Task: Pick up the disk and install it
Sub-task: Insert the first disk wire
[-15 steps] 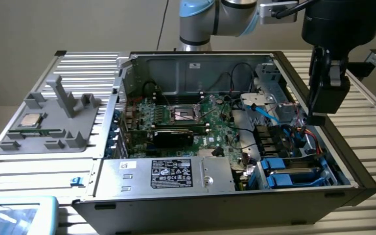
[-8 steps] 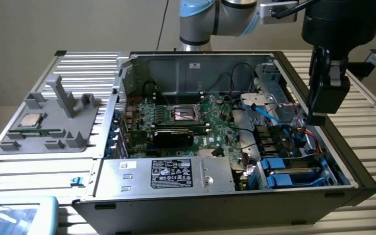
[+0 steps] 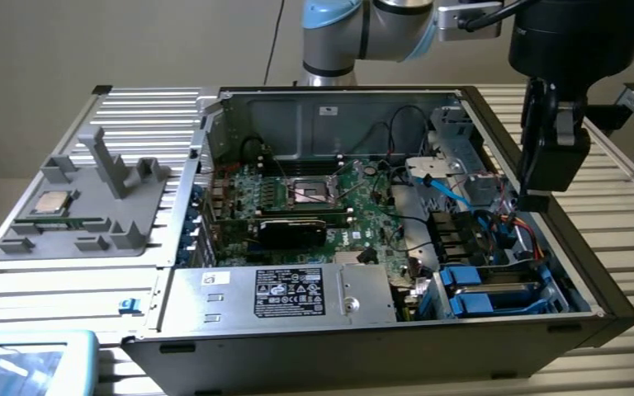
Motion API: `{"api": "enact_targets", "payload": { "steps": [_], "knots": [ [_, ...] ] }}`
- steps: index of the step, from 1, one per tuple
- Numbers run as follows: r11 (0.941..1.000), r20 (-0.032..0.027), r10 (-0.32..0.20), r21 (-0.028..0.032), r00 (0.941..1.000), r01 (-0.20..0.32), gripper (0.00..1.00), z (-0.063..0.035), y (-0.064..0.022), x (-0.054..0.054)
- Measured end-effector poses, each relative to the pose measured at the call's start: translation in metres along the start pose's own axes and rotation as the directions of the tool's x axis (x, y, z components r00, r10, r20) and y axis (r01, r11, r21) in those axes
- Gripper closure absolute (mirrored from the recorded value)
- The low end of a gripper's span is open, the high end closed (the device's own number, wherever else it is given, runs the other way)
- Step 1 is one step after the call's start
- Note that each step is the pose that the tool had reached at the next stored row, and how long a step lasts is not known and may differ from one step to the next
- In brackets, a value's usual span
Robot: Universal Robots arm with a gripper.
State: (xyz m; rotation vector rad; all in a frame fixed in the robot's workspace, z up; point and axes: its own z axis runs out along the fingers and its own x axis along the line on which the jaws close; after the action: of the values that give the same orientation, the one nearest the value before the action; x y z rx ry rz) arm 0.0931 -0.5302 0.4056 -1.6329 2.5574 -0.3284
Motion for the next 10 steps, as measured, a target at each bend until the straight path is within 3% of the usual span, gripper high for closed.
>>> {"api": "enact_targets", "payload": {
  "steps": [5, 10],
  "knots": [
    [1.0, -0.0013, -0.001, -0.005, 1.0, 0.001, 0.5, 0.0014, -0.0043, 0.009],
    [0.9998, -0.004, -0.01, -0.0168, 0.9999, 0.01, 0.5, 0.0019, -0.0053, 0.014]
  ]
}}
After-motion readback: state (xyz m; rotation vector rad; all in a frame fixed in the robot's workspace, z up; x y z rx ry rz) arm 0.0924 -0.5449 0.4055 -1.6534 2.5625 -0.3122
